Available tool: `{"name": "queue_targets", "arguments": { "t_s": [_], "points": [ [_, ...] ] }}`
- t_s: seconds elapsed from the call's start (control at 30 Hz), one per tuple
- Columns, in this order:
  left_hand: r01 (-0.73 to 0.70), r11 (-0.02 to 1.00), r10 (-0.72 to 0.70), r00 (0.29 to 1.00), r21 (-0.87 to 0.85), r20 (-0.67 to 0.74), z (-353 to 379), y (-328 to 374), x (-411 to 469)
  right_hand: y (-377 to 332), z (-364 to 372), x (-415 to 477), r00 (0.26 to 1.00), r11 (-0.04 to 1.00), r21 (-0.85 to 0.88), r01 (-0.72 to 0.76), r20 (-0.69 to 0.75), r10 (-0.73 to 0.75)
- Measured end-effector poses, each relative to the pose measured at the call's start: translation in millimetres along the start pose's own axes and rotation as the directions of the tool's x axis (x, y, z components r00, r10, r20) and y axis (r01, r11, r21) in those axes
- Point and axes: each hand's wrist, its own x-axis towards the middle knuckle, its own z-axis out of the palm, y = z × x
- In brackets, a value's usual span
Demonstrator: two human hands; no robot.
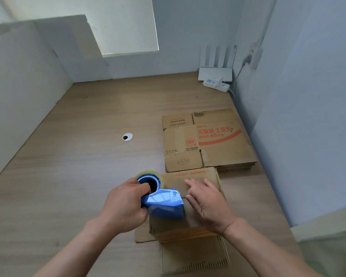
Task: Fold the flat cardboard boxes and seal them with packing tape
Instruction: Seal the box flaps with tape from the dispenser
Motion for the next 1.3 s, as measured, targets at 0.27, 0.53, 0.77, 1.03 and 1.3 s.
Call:
{"name": "queue_targets", "arguments": {
  "t_s": [0.27, 0.53, 0.77, 1.03, 1.3],
  "points": [
    [0.115, 0.993, -0.111, 0.987, -0.03, 0.113, -23.9, -38.2, -12.3, -3.4, -9.8, -0.7, 0.997, 0.996, 0.029, -0.083, 0.002, 0.083],
    [0.263, 0.964, -0.245, 0.938, -0.044, 0.244, -42.2, -74.8, -23.5, -10.3, -15.2, 4.4, 0.973, 0.951, 0.227, -0.209, -0.049, 0.226],
    [0.368, 0.921, -0.288, 0.865, -0.129, 0.41, -64.2, -36.7, 21.3, -6.1, -19.7, 6.0, 0.871, 0.793, 0.523, -0.311, -0.176, 0.458],
    [0.341, 0.94, -0.293, 0.774, 0.021, 0.561, -49.8, 12.7, 74.2, 11.5, -43.9, -0.7, 0.751, 0.548, 0.721, -0.424, -0.06, 0.658],
    [0.285, 0.942, -0.332, 0.739, 0.175, 0.586, -41.3, 47.9, 95.7, 18.4, -48.1, -25.3, 0.705, 0.728, 0.466, -0.503, -0.266, 0.658]
  ]
}}
